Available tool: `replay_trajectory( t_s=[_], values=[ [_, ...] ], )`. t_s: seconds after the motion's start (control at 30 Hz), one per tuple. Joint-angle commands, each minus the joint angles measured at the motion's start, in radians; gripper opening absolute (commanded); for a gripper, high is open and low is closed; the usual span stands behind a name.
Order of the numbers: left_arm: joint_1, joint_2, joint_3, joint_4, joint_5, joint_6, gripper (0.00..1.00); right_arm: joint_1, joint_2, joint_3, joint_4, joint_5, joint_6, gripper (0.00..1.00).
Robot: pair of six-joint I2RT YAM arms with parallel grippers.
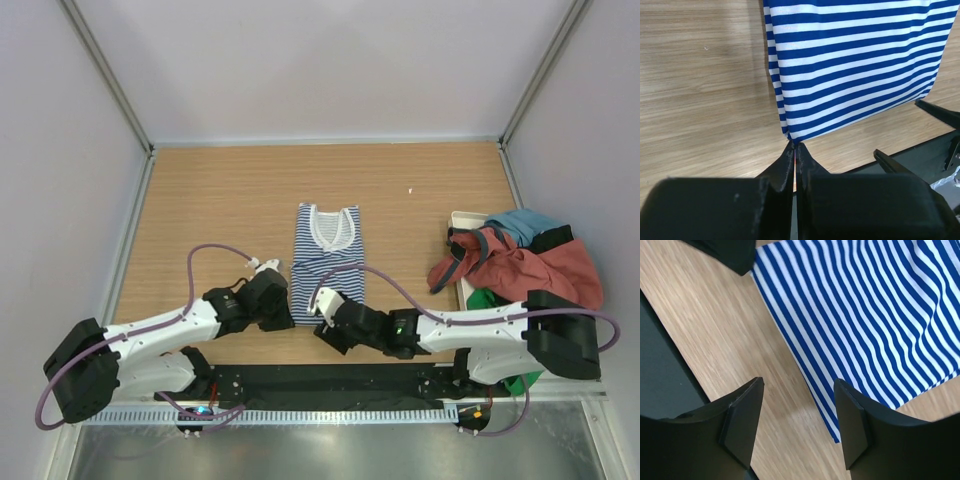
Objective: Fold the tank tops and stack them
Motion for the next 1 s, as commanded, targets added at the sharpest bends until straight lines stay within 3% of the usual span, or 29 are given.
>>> replay_trajectory(
  t_s=[0.0, 0.2, 0.3, 0.5, 0.6, 0.67, 0.77, 0.9, 0.97],
  values=[
    [-0.002, -0.025, 0.034, -0.016, 0.017, -0.002, 0.0, 0.055, 0.048, 0.024, 0.132, 0.118, -0.159, 0.63],
    [-0.002, -0.028, 0.04, -0.013, 0.038, -0.004, 0.0, 0.08, 0.113, 0.004, 0.233, 0.149, -0.216, 0.6],
    [-0.002, -0.029, 0.043, -0.008, 0.044, -0.004, 0.0, 0.081, 0.162, 0.025, 0.221, 0.166, -0.228, 0.54],
    [-0.002, -0.042, 0.052, -0.01, 0.075, -0.004, 0.0, 0.093, 0.209, 0.025, 0.221, 0.192, -0.222, 0.27],
    [-0.002, -0.046, 0.055, -0.016, 0.075, -0.004, 0.0, 0.096, 0.197, 0.019, 0.226, 0.186, -0.217, 0.04],
    [-0.002, -0.046, 0.063, -0.03, 0.072, 0.002, 0.0, 0.096, 0.183, 0.008, 0.229, 0.166, -0.214, 0.01],
    [0.0, -0.046, 0.097, -0.094, 0.026, 0.028, 0.08, 0.096, 0.159, 0.001, 0.227, 0.151, -0.203, 0.01],
    [0.03, -0.055, 0.161, -0.18, -0.022, 0.074, 0.31, 0.098, 0.145, -0.003, 0.218, 0.128, -0.191, 0.01],
    [0.087, -0.058, 0.184, -0.182, -0.009, 0.111, 0.33, 0.098, 0.134, -0.006, 0.216, 0.123, -0.185, 0.01]
  ],
)
